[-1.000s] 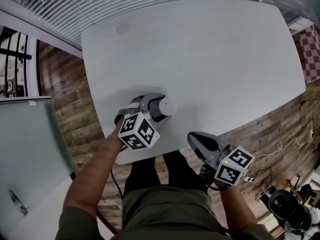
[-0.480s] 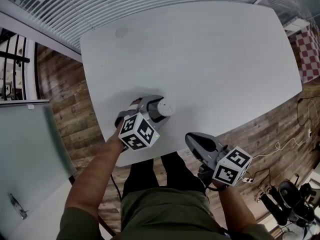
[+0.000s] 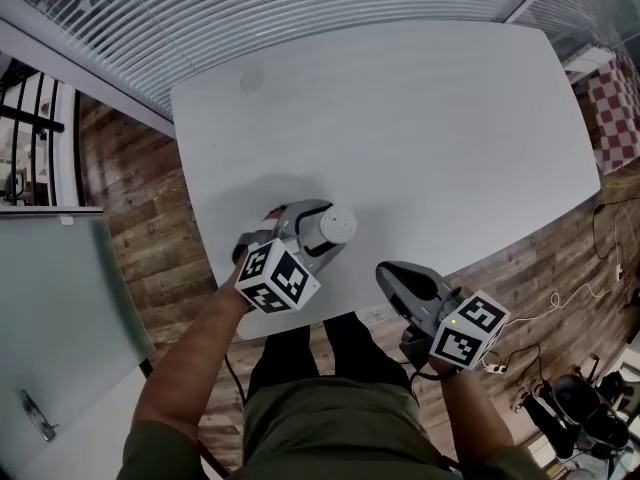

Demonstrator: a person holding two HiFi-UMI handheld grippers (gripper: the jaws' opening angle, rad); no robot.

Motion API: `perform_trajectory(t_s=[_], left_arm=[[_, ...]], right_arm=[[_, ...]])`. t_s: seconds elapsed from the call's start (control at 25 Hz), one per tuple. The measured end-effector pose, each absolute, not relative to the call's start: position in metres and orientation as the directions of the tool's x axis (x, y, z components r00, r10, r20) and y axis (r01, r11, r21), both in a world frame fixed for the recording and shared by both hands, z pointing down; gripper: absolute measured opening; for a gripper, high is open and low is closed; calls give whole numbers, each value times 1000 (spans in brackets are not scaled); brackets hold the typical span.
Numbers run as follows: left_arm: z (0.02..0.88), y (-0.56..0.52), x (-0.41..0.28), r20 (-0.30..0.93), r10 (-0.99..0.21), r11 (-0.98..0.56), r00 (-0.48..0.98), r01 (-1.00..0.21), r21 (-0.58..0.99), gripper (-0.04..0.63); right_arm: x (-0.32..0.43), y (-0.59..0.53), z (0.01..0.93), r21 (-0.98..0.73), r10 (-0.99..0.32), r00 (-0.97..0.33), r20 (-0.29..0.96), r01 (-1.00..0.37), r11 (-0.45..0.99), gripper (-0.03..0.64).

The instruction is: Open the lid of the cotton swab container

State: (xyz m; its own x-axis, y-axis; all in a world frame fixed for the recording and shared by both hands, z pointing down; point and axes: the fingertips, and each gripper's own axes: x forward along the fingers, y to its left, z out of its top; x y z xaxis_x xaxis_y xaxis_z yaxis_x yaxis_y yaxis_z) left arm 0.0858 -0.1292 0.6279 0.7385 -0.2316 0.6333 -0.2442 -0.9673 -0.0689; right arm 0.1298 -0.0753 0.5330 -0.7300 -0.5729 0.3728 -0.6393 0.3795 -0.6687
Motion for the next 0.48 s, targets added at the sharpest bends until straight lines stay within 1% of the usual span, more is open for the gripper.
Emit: perform_trajectory(t_s=[0.2,0.48], left_arm=[[598,-133,86,616,-235,-969,752,-230,-89,259],[558,-133,81,616,-198,-979,763,-185,-86,259]], right_arm=[[129,-90,517,-650,-591,-726,352,-644,403,10],[126,-109,488,-621,-616,-717,327,-654,431,10]])
